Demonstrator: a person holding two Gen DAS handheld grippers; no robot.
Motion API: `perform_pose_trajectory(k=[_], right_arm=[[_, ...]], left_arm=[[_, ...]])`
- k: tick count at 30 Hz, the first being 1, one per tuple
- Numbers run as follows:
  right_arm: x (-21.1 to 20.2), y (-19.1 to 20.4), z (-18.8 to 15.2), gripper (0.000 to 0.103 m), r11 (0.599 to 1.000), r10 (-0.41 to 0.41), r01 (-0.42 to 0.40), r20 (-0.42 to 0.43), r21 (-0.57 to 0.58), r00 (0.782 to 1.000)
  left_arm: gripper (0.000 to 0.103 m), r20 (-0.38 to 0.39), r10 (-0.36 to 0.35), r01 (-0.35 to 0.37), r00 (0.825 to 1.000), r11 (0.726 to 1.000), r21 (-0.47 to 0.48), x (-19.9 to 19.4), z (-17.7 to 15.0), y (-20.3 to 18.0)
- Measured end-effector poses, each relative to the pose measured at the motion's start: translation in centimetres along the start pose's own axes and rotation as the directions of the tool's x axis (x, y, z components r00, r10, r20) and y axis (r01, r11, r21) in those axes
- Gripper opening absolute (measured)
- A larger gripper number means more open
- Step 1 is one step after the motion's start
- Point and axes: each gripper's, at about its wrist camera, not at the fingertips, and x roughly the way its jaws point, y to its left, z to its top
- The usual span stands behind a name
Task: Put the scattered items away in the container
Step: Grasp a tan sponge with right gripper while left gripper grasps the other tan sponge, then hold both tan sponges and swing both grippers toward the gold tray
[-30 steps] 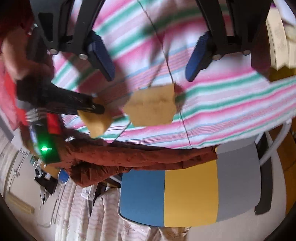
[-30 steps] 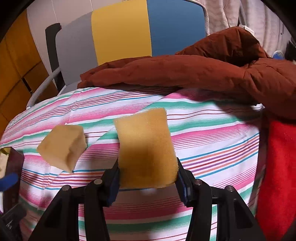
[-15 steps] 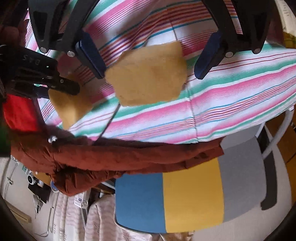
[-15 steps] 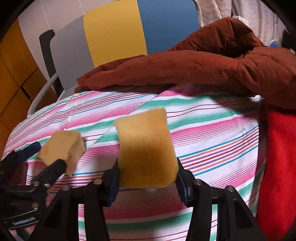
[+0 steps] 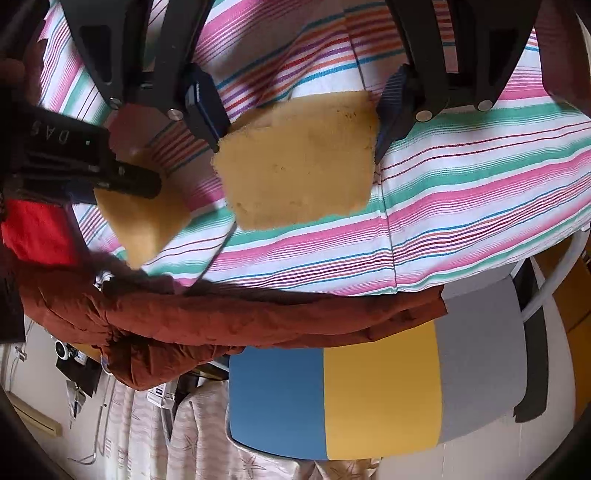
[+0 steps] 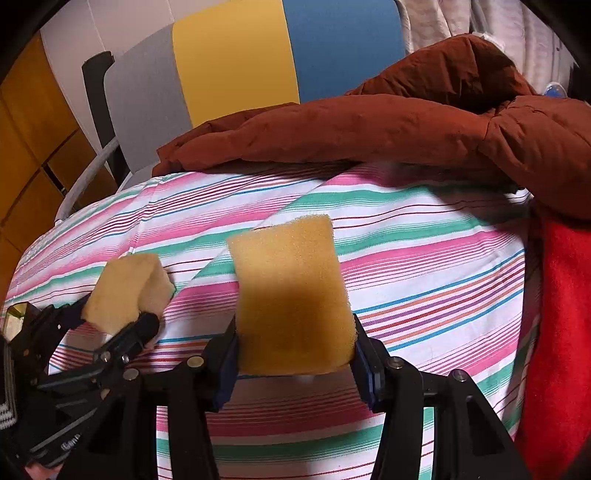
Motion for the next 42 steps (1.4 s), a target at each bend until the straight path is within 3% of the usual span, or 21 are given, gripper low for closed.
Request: perform_pose_trajectory(k=[6, 15, 21, 30, 36, 42], right_arm=[[-0.5, 0.5, 0.2, 0.053, 1.0, -0.008, 0.008, 0.027, -0.026, 1.0], [-0.7, 0.6, 0.1, 0.053, 0.999, -0.016, 0.017, 0.037, -0.027, 0.999], [-0.9, 0.9, -0.1, 0.053, 0.998, -0.036, 0.038, 0.046, -0.05, 0.998], [-1.3, 1.1, -0.1, 0.053, 0.995, -0.069, 0.074, 0.08, -0.065, 0.994], [-1.4, 1.6, -0.2, 0.053, 0.992, -0.085, 0.092, 0.088, -0.087, 0.992], [-1.9, 1.9, -0.4, 0.053, 0.989, -0.097, 0.108, 0.107, -0.097, 0.989]], left_arm=[[0.062, 0.045, -0.005, 0.004, 0.999, 1.0, 0.028, -0.8, -1.0, 0.0], [0.06, 0.132, 0.016, -0.029, 0.991, 0.994, 0.101, -4.1, -4.0, -1.7], [0.06, 0.171, 0.024, -0.063, 0.985, 0.972, 0.228, -5.6, -6.0, -4.0], [0.06, 0.222, 0.005, -0.074, 0.975, 0.95, 0.304, -8.1, -8.7, -5.7], [0.06, 0.234, -0.029, -0.049, 0.972, 0.945, 0.323, -9.8, -10.5, -6.1], [0.06, 0.233, -0.039, -0.024, 0.972, 0.964, 0.266, -10.6, -11.0, -5.2]])
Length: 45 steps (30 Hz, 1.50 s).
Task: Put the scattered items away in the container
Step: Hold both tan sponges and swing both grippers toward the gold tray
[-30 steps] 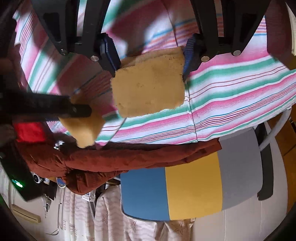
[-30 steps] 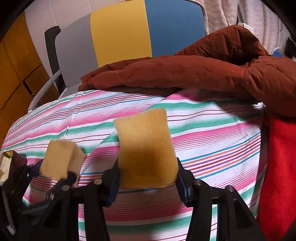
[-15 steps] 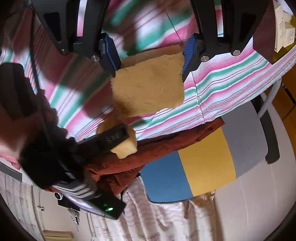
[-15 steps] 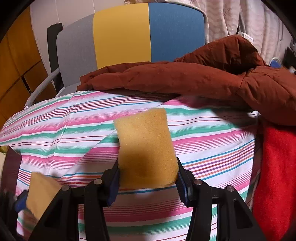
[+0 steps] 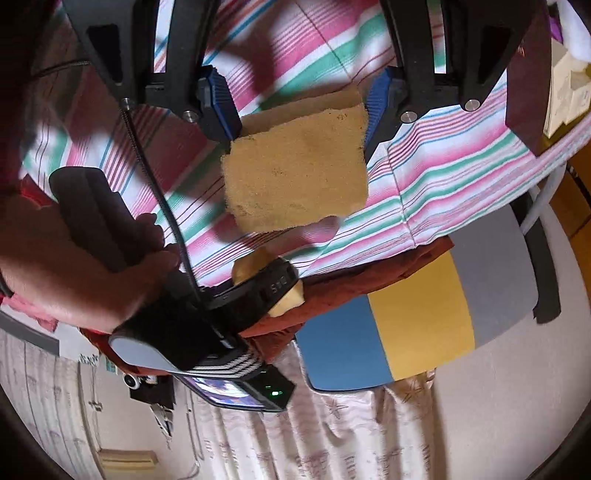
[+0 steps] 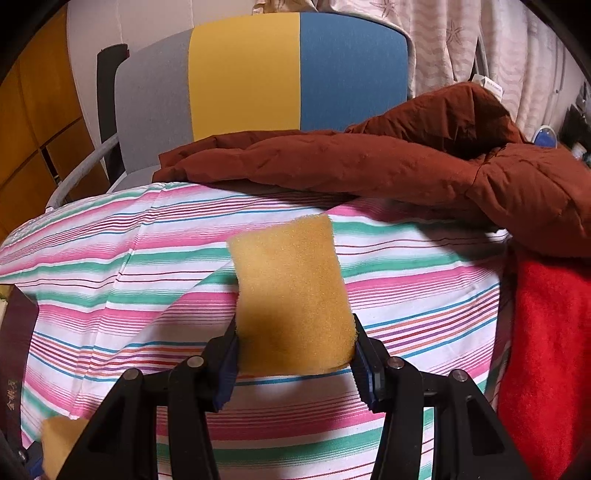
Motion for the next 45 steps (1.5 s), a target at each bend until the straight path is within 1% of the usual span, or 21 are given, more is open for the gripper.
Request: perform_pose_trajectory(k=[6, 14, 18, 22, 25, 26, 30, 32, 36, 41, 45], right_arm=[[-0.9, 0.4, 0.1, 0.053, 0.999, -0.025, 0.026, 0.034, -0.034, 0.999], [-3.2, 0.4, -0.7, 0.053, 0.999, -0.048, 0.048, 0.015, -0.019, 0.999], [-5.1, -0.1, -2.3, 0.053, 0.998, -0.06, 0.06, -0.011, 0.007, 0.998], [-6.4, -0.9, -4.2, 0.053, 0.997, -0.044, 0.046, -0.031, 0.064, 0.999], [-7.4, -0.8, -5.3, 0.053, 0.996, -0.046, 0.049, -0.036, 0.074, 0.998], [-7.7, -0.6, -5.5, 0.053, 0.996, -0.048, 0.05, -0.035, 0.073, 0.998], [-9.4, 0.3, -6.2, 0.053, 0.997, -0.04, 0.04, -0.012, 0.064, 0.999], [-10.3, 1.1, -6.5, 0.053, 0.998, -0.038, 0.038, 0.004, 0.049, 0.999], [-11.5, 2.6, -7.0, 0.053, 0.999, -0.031, 0.03, 0.026, 0.033, 0.999], [-13.2, 4.4, -7.7, 0.053, 1.0, -0.018, 0.018, 0.05, 0.018, 0.999], [-14.5, 5.5, -8.2, 0.053, 1.0, -0.001, 0.0, 0.068, 0.024, 0.998]], left_arm=[[0.06, 0.001, -0.007, 0.007, 1.0, 0.999, -0.041, -0.9, -0.7, 0.3], [0.06, -0.002, -0.026, 0.025, 1.0, 0.998, -0.059, -1.1, -1.1, 0.5], [0.06, 0.01, -0.033, 0.033, 0.999, 0.998, -0.057, -1.8, -1.3, 0.3], [0.06, 0.02, -0.048, 0.05, 0.999, 0.997, -0.055, -2.6, -1.6, 0.2], [0.06, 0.025, -0.053, 0.054, 0.998, 0.997, -0.063, -3.2, -1.8, 0.1], [0.06, 0.025, -0.054, 0.055, 0.998, 0.996, -0.072, -3.5, -1.9, 0.2], [0.06, 0.026, -0.098, 0.101, 0.995, 0.982, -0.162, -5.3, -2.5, 1.2], [0.06, 0.033, -0.107, 0.111, 0.994, 0.981, -0.161, -6.1, -2.8, 1.1], [0.06, 0.064, -0.11, 0.117, 0.992, 0.985, -0.126, -7.9, -2.8, 0.9], [0.06, 0.093, -0.124, 0.136, 0.988, 0.981, -0.138, -9.9, -2.5, 1.4], [0.06, 0.106, -0.122, 0.136, 0.987, 0.981, -0.137, -11.6, -2.5, 2.0]])
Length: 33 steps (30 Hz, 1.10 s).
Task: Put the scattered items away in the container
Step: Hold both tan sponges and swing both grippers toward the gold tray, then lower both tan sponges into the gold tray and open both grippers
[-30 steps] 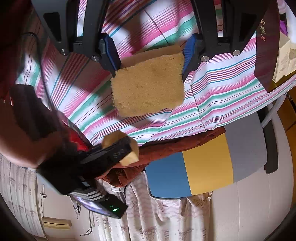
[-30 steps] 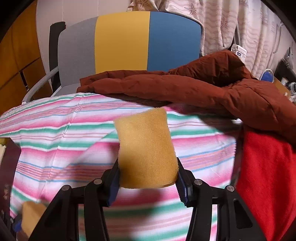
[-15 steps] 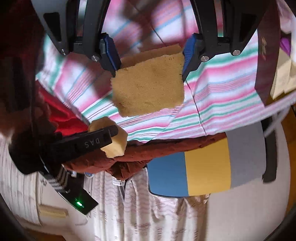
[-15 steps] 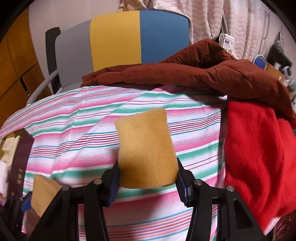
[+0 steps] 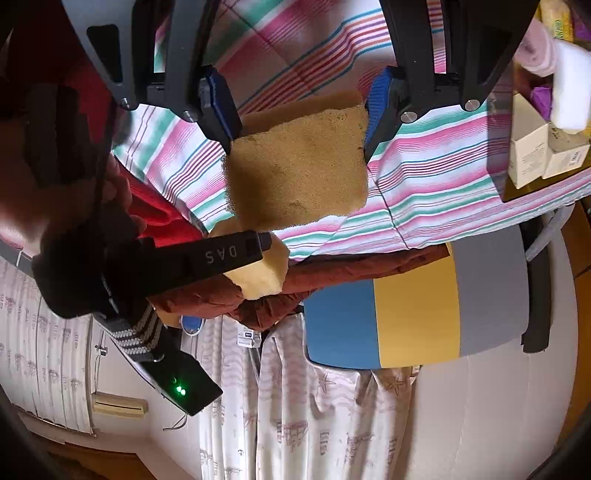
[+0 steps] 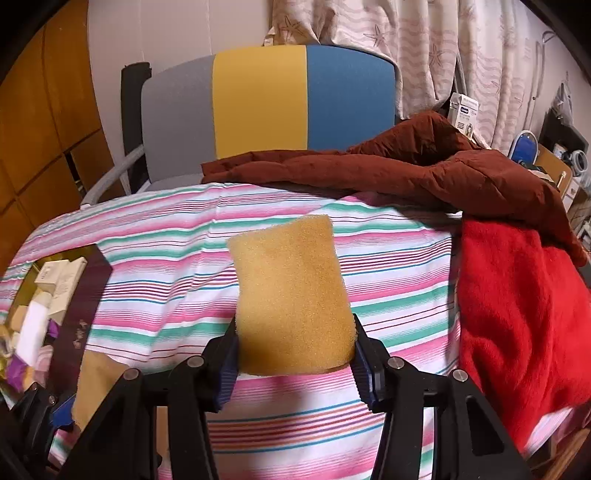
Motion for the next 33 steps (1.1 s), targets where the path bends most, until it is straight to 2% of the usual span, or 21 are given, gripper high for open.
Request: perform_pose_trajectory(k=[10, 18, 25, 33], right_arm=[[-3.0, 3.6, -0.6, 0.053, 0.998, 0.062, -0.062, 0.04, -0.012, 0.997], [-4.3, 7.7, -0.7, 0.053, 0.993, 0.109, -0.106, 0.057, -0.06, 0.992], [-4.2, 11.8, -1.2, 0.053, 0.98, 0.163, -0.158, 0.036, -0.119, 0.986], [-4.1, 16.9, -1.4, 0.053, 0.951, 0.245, -0.238, 0.01, -0.196, 0.97]], left_arm=[[0.06, 0.034, 0.031, -0.03, 0.999, 0.999, -0.013, -4.3, -0.2, 2.1], [0.06, 0.053, 0.093, -0.09, 0.994, 0.994, -0.062, -7.1, -0.8, 4.9], [0.06, 0.064, 0.169, -0.16, 0.984, 0.979, -0.124, -9.8, -1.6, 8.2], [0.06, 0.035, 0.267, -0.255, 0.963, 0.945, -0.206, -12.8, -3.5, 12.3]])
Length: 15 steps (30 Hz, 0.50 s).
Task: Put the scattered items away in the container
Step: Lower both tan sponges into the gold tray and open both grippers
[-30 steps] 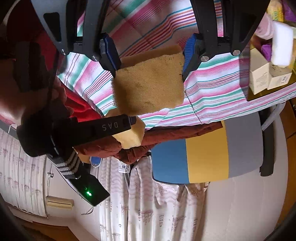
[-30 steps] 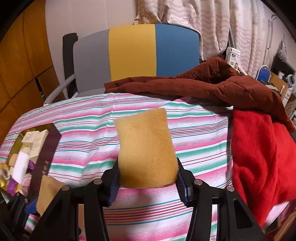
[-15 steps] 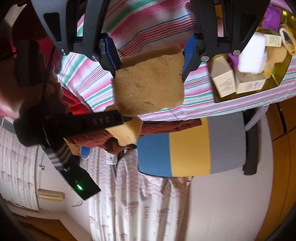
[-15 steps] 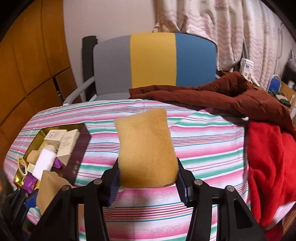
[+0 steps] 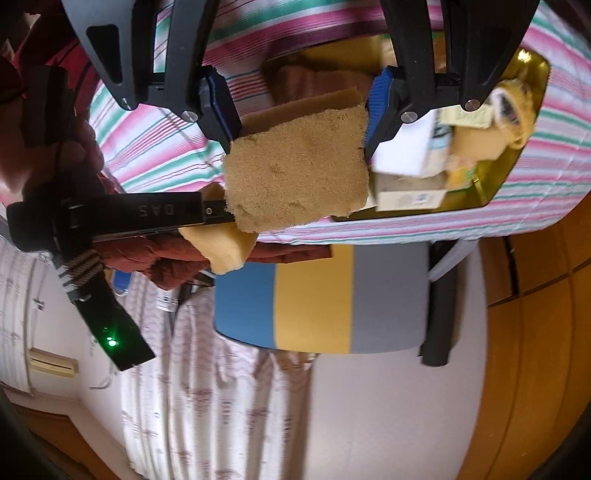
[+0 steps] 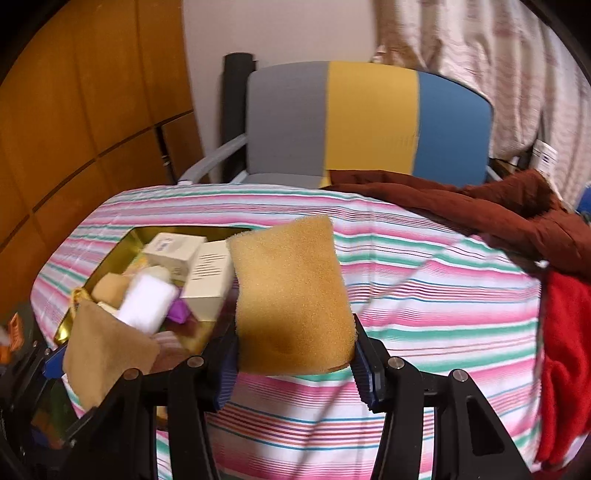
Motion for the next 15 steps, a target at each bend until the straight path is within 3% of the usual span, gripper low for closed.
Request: perform_pose_trajectory(k=[9, 15], right_arm=[[1.8, 5.8, 0.5, 0.053, 0.988, 0.119, -0.121, -0.031, -0.093, 0.992], [2.7, 9.0, 1.1, 0.053, 0.974, 0.182, -0.188, -0.059, -0.129, 0.982]], left_arm=[[0.06, -0.012, 0.107, -0.108, 0.994, 0.99, -0.091, -1.9, -1.1, 5.6], [0.061, -0.028, 0.154, -0.157, 0.988, 0.978, -0.135, -1.4, 0.0, 9.4]])
